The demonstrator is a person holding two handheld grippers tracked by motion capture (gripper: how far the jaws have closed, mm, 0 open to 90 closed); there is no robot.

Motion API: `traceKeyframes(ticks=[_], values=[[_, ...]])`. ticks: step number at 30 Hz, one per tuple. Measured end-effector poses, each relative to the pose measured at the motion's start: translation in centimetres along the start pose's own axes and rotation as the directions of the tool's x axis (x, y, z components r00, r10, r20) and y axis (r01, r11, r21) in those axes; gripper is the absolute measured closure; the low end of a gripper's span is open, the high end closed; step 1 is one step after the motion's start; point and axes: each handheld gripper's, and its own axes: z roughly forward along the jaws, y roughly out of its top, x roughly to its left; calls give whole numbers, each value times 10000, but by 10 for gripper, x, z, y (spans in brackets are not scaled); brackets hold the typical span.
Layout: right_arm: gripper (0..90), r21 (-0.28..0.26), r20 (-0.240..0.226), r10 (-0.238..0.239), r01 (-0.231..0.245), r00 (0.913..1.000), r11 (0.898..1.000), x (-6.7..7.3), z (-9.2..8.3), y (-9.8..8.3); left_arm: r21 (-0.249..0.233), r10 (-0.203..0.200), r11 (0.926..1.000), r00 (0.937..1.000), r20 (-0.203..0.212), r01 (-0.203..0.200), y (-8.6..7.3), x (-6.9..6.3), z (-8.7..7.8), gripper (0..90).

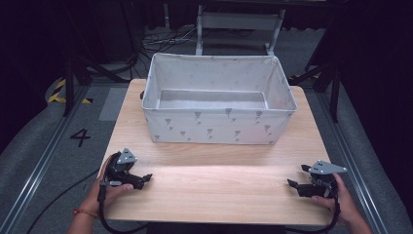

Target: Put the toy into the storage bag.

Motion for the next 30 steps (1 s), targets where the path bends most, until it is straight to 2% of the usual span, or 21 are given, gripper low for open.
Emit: traceKeyframes(ticks=[4, 9, 30], values=[[184, -176, -101, 401, -402, 9991, 9990, -3, -1, -9, -1, -2, 10000, 10000, -1, 2, 0, 0, 0, 2], [151, -12, -150, 860, -860, 9962, 9963, -9, -1, -10, 7, 5, 10000, 10000, 15, -5, 0, 0, 0, 2], [148, -2, 30, 1004, -1004, 9949, 9949, -7, -2, -11, -4, -115, 9999, 9999, -107, 115, 1, -1, 1, 2]])
